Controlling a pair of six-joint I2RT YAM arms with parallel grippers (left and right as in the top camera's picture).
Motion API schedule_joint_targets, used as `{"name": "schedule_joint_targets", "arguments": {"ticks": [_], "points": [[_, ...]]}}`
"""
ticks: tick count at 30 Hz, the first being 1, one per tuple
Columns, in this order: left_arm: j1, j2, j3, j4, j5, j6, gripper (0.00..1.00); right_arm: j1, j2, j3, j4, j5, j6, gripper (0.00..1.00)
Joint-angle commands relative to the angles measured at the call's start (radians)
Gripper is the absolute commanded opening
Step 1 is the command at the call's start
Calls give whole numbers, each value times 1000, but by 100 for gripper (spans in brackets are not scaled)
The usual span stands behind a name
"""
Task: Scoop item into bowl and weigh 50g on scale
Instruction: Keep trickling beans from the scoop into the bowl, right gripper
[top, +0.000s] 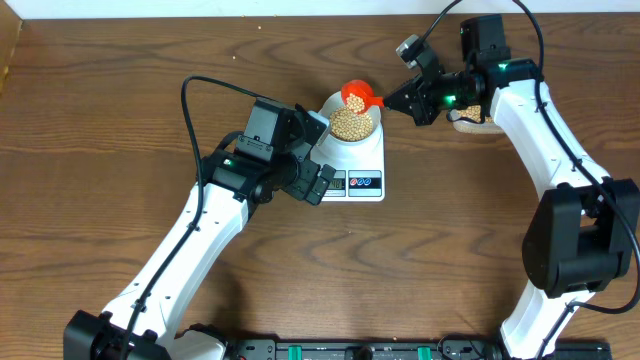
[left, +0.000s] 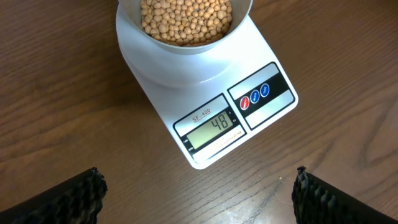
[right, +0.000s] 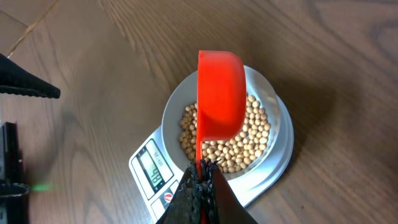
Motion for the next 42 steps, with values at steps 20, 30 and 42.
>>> {"name": "schedule_joint_targets", "arguments": {"ticks": [20, 30, 42], "points": [[2, 0, 0, -3, 8, 9, 98, 42, -36, 17, 4, 45, -129, 1], [2, 0, 0, -3, 8, 9, 98, 42, -36, 17, -18, 44, -213, 1], [2, 0, 0, -3, 8, 9, 98, 41, -36, 17, -17, 26, -154, 1]]}}
